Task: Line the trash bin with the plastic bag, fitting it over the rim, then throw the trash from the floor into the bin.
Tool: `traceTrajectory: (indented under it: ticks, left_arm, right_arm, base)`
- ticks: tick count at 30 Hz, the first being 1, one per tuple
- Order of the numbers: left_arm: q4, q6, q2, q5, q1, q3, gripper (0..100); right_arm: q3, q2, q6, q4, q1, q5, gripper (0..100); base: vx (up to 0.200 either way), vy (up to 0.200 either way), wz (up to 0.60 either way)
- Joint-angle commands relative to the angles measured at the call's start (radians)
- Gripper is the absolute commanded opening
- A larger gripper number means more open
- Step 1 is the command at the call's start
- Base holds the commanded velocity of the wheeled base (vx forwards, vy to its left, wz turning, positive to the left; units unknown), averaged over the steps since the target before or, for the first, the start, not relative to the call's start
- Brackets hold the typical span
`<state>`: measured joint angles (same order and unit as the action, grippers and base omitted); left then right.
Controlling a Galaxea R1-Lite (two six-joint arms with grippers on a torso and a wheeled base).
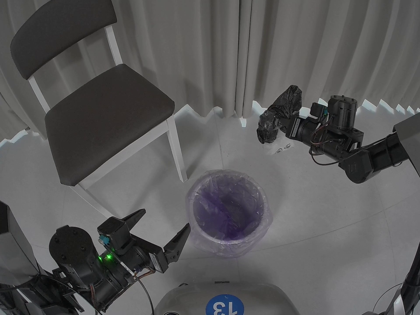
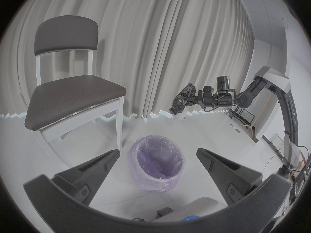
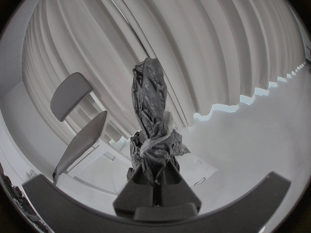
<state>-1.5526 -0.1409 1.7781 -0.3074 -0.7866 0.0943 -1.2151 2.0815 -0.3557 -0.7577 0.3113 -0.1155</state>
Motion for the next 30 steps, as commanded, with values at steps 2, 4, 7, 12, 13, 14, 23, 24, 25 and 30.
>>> traceTrajectory:
  ticks: [2, 4, 7, 12, 13, 14, 23, 24, 25, 30]
  left_arm:
    - [-0.017, 0.0, 0.003, -0.001, -0.002, -0.002, 100]
    - [-0.017, 0.0, 0.003, -0.001, -0.002, -0.002, 100]
    - [-0.017, 0.0, 0.003, -0.001, -0.002, -0.004, 100]
    - [-0.017, 0.0, 0.001, -0.001, -0.016, -0.018, 100]
    - [-0.017, 0.0, 0.0, -0.001, -0.016, -0.016, 100]
    - [-0.018, 0.0, -0.002, -0.001, -0.017, -0.016, 100]
    - [-0.017, 0.0, -0.025, -0.045, -0.017, 0.024, 100]
    - [-0.017, -0.003, -0.025, -0.052, -0.017, 0.028, 100]
    - [-0.017, -0.003, -0.023, -0.056, -0.017, 0.032, 100]
    - [-0.017, -0.006, -0.023, -0.107, -0.016, 0.078, 100]
  right_arm:
    - [0.063, -0.032, 0.008, -0.026, 0.065, 0.007, 0]
    - [0.08, -0.04, 0.008, -0.028, 0.078, 0.007, 0]
    - [0.101, -0.041, 0.021, -0.028, 0.101, 0.007, 0]
    - [0.16, -0.04, 0.063, -0.028, 0.15, 0.007, 0]
    - [0.166, -0.038, 0.066, -0.028, 0.158, 0.007, 0]
    - [0.172, -0.037, 0.069, -0.026, 0.166, 0.007, 0]
    - [0.244, 0.003, 0.089, -0.051, 0.213, 0.016, 0]
    - [0.247, 0.002, 0.092, -0.055, 0.213, 0.016, 0]
    - [0.243, 0.002, 0.097, -0.051, 0.213, 0.014, 0]
    - [0.193, 0.008, 0.179, 0.024, 0.203, 0.016, 0]
  base:
    - [0.0, 0.0, 0.0]
    - [0.0, 0.0, 0.0]
    - [0.0, 0.0, 0.0]
    - [0.0, 0.0, 0.0]
    - [0.0, 0.0, 0.0]
    - [0.0, 0.0, 0.0]
    - [0.0, 0.0, 0.0]
    - [0.0, 0.0, 0.0]
    - [0.0, 0.0, 0.0]
    - [0.0, 0.0, 0.0]
